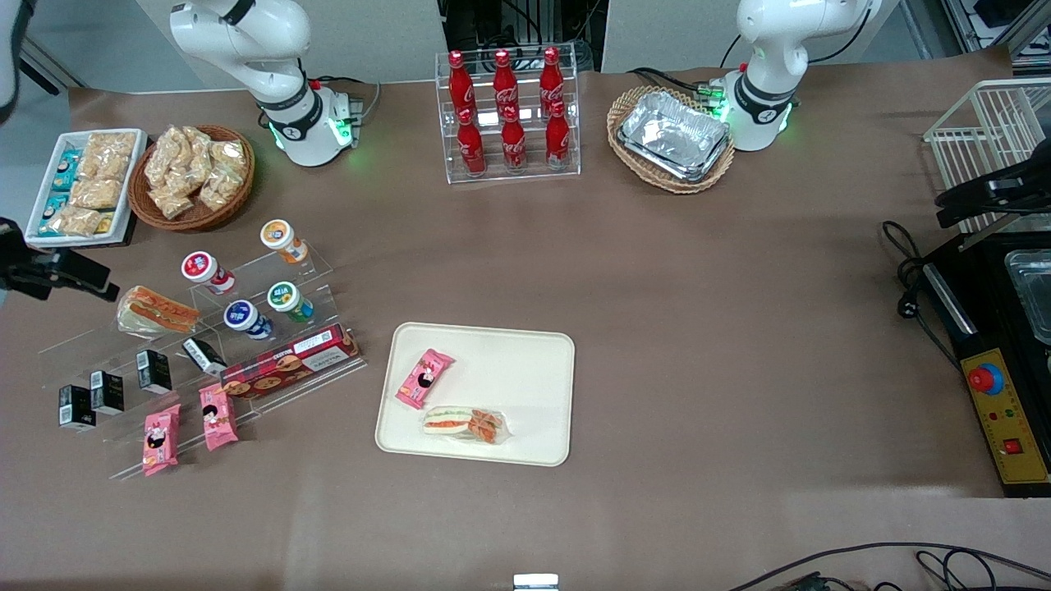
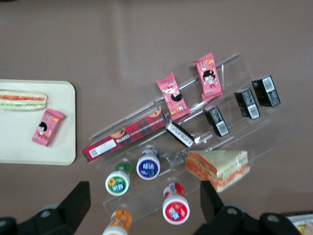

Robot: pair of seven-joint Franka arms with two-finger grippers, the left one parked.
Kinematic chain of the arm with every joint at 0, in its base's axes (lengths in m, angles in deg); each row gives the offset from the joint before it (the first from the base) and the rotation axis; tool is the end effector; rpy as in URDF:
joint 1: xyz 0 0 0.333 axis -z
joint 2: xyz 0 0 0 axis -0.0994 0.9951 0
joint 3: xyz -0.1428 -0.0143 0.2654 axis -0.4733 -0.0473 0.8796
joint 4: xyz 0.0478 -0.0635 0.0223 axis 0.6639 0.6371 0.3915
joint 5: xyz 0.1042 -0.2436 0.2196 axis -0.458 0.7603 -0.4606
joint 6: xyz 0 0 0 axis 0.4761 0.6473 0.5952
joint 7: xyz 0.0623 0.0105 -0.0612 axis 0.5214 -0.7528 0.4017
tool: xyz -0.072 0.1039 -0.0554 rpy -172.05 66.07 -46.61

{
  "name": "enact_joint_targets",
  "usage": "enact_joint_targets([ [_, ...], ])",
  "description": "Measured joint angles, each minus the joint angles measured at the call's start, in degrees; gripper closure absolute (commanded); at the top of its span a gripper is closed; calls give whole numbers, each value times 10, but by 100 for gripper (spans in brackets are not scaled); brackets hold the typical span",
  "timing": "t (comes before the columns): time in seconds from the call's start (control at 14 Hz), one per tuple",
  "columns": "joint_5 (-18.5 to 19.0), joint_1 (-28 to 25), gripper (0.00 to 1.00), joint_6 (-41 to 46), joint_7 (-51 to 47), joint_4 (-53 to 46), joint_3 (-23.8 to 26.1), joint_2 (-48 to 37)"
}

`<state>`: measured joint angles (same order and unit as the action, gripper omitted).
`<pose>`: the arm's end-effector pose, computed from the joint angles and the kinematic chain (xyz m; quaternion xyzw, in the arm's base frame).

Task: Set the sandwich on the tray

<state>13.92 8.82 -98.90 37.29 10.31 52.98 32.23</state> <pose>0.5307 -0.0460 0.5706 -0.9985 0.0466 -0.0248 0.0150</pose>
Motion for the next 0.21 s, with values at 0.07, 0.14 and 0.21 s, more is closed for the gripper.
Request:
enact_joint_targets([
  [0.07,2,0,0,-19,0,17,1,-5],
  [0.14,4,0,0,-31,4,29,0,-9],
  [0.21,4,0,0,-36,6,36,-2,-11],
])
